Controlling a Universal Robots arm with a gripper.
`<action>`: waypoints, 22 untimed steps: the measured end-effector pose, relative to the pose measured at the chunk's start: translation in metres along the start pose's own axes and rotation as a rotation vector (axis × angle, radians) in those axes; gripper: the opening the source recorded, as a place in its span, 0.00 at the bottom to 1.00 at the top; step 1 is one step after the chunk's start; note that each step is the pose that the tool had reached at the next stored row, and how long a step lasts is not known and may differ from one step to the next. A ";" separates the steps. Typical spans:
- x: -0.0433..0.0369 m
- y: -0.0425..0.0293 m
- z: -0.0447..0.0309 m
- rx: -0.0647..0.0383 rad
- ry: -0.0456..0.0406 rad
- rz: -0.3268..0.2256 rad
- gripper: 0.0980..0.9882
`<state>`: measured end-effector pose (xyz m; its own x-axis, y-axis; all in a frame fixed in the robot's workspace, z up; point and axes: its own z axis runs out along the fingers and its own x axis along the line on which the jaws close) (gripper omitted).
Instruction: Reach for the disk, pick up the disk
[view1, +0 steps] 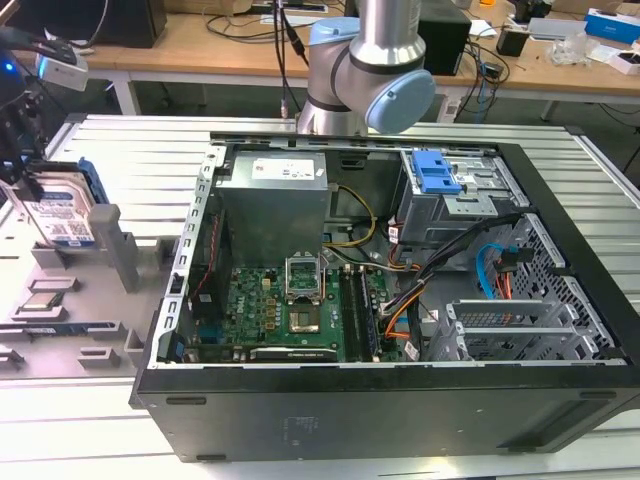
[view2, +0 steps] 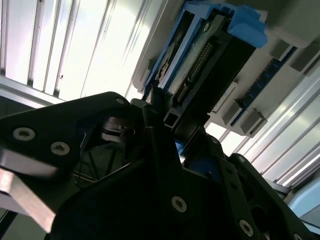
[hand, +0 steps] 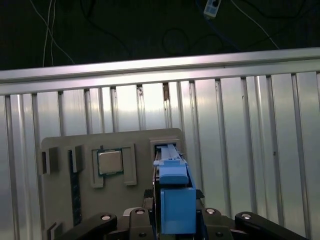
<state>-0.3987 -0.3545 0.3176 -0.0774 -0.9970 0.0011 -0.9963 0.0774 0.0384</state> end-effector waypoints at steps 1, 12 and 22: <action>0.0000 0.0001 -0.0033 0.000 0.0000 0.000 0.31; -0.0122 0.0023 -0.0356 0.000 0.0001 0.000 0.30; -0.0122 0.0039 -0.0759 0.000 0.0001 0.000 0.30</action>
<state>-0.3988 -0.3422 0.3936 -0.0771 -0.9970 0.0012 -0.9963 0.0771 0.0383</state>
